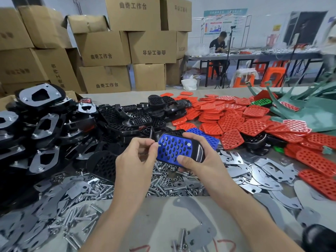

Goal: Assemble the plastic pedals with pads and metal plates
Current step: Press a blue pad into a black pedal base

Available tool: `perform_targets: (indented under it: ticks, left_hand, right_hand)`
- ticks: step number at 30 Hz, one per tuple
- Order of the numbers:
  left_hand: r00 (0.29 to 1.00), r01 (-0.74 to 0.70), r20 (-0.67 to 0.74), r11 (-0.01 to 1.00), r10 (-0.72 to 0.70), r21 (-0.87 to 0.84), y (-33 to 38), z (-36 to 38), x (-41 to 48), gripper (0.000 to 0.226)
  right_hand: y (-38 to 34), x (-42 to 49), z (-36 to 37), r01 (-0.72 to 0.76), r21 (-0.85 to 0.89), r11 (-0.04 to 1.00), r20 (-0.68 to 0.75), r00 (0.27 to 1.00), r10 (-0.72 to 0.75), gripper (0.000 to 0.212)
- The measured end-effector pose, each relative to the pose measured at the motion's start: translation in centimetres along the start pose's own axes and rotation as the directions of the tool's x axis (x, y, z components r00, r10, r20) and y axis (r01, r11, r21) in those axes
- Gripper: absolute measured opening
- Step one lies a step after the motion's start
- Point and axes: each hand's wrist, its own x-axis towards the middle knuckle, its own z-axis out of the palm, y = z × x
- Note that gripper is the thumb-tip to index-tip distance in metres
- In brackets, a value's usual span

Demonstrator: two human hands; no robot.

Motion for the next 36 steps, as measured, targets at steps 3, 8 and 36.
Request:
perform_targets:
  ticks: [3,8,36]
  left_hand:
    - [1.0,-0.013,0.016,0.999,0.012,0.036,0.0,0.0,0.1,0.012]
    - [0.998,-0.064,0.033,0.991,0.06,0.119,-0.1,0.0,0.0,0.006]
    - [0.909,0.336,0.348,0.896,-0.229,-0.29,-0.6,-0.7,0.5,0.023]
  right_hand:
    - [-0.2,-0.2,0.0,0.005,-0.016,1.0,0.004,1.0,-0.005,0.049]
    - [-0.4,-0.2,0.1,0.035,-0.079,0.996,-0.011,0.999,-0.036,0.049]
    - [0.2,0.1,-0.1,0.012,-0.041,0.999,0.044,0.999,-0.01,0.044]
